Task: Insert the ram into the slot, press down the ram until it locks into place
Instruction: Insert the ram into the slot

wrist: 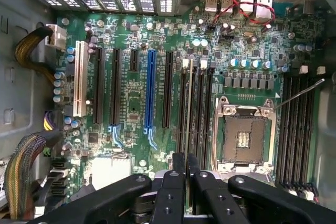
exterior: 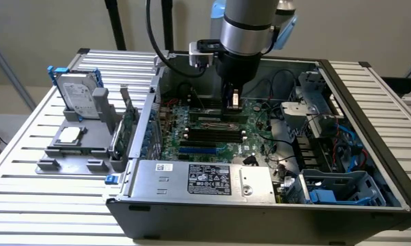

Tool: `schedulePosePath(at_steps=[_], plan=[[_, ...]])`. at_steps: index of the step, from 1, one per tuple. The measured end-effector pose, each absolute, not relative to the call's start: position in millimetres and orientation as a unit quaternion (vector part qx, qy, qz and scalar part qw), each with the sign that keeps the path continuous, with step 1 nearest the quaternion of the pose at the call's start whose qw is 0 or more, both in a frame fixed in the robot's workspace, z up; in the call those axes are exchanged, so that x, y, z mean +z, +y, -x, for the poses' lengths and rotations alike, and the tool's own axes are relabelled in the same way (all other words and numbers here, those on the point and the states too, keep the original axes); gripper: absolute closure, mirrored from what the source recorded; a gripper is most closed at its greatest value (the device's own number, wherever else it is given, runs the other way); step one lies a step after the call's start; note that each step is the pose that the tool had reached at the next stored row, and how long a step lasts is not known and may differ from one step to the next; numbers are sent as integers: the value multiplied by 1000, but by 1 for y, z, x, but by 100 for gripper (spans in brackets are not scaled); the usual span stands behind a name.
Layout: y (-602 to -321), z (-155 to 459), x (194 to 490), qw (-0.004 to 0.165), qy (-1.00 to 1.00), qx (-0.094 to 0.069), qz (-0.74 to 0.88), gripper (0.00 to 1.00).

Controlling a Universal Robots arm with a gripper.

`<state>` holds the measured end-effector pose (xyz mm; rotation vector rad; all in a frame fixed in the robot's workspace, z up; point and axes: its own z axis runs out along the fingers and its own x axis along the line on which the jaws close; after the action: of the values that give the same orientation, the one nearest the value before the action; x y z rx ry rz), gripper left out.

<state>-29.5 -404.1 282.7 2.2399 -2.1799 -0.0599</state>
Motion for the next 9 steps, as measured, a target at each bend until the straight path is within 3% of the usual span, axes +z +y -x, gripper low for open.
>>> schedulePosePath(at_steps=[9], plan=[[-405,30,266,8,-697,-19,-716,87]])
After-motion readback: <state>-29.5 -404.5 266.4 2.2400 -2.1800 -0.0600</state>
